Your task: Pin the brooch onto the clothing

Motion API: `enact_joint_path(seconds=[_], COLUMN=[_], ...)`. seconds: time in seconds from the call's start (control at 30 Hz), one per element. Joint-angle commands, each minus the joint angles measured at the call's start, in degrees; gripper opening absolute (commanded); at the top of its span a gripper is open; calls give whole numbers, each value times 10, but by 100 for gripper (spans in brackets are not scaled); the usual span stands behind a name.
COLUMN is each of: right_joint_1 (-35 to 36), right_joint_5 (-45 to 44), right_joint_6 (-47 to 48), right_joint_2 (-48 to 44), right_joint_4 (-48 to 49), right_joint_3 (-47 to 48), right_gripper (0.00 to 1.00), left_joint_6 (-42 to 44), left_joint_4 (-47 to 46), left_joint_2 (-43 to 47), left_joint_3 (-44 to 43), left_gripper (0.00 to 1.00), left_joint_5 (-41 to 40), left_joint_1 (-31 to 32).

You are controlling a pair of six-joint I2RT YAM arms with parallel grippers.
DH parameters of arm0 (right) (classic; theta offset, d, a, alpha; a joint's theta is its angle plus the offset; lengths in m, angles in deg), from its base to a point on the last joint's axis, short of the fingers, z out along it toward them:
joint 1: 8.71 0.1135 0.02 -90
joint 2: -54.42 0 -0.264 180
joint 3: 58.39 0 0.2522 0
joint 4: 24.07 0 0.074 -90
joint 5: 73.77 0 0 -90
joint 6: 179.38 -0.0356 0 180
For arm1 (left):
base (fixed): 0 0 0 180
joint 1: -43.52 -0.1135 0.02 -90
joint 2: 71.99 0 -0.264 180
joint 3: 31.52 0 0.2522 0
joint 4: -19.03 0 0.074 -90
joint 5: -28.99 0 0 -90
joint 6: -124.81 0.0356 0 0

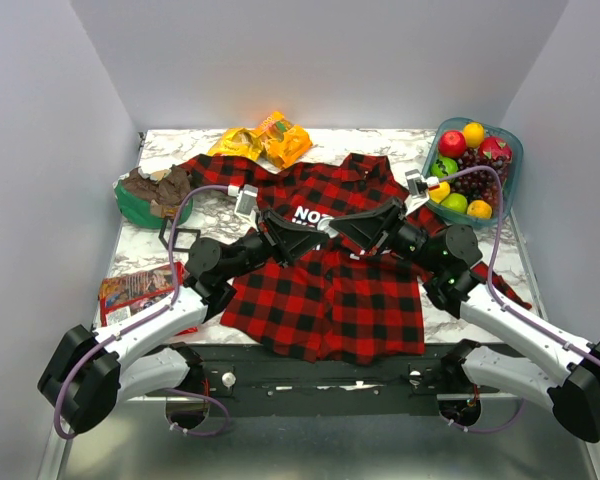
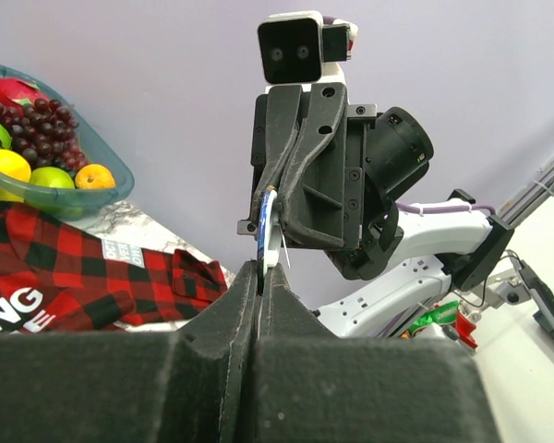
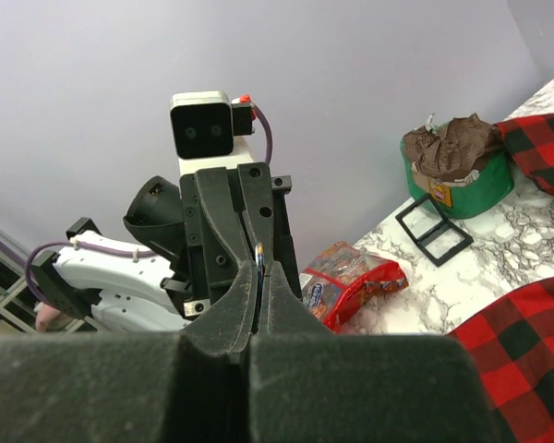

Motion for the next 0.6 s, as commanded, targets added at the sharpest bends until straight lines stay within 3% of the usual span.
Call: enact_joint_path(seconds=[0.0, 0.17, 0.27, 0.3, 0.4, 0.57], right_joint_1=[4, 4, 3, 3, 3, 3], right_joint_5=[-2, -15, -33, -37, -58, -148], right_joint_6=[5, 25, 69, 102, 170, 233], right_joint_2=[-2, -16, -37, -48, -61, -76], right_joint_4=[-9, -67, -158, -186, -301, -505], right_joint_3=[-9, -1, 30, 50, 87, 160], right_gripper=[1, 8, 30, 46, 65, 71], left_joint_6=[17, 34, 83, 95, 154, 292], left_joint_4=[-23, 51, 168, 199, 319, 588], left_joint_2=[-3, 7, 25, 34, 49, 42], left_joint_3=[-20, -29, -50, -56, -84, -196], left_gripper=[0, 0, 0, 0, 0, 0], left_joint_5=[-5, -6, -2, -1, 11, 14], left_joint_1=[4, 4, 3, 3, -7, -31])
